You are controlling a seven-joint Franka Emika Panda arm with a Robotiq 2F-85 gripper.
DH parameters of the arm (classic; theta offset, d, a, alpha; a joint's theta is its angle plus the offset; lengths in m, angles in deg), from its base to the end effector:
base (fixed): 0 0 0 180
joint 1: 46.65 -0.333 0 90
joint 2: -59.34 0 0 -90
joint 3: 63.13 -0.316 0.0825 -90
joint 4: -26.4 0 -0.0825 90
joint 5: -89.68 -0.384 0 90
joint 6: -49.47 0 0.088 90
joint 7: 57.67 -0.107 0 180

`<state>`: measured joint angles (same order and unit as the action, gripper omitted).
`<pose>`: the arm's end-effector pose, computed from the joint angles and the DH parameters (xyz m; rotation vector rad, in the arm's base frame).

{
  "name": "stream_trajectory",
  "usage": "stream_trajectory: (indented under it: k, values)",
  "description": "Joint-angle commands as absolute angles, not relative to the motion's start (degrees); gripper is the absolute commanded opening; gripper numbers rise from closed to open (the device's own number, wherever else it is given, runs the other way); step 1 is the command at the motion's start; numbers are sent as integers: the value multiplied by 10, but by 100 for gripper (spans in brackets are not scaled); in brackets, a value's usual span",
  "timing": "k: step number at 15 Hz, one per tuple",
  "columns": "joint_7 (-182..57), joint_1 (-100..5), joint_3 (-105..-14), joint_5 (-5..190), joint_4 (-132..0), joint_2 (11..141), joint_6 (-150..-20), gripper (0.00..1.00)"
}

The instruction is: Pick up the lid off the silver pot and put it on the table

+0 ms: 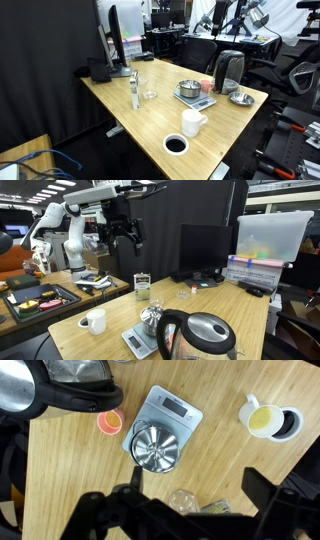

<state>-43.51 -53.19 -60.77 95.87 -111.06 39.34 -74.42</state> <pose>0.4470 0.0277 0.4578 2.9952 0.5714 0.1604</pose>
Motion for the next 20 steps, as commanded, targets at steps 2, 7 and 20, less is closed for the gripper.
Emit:
stream_trajectory:
  k: [2, 7, 20]
  values:
    - [-410, -522, -626, 999, -1064, 481, -792, 100]
    - [-408, -516, -632, 1018, -1000, 633, -837, 100]
    - [-453, -509, -630, 1041, -940, 754, -841, 100]
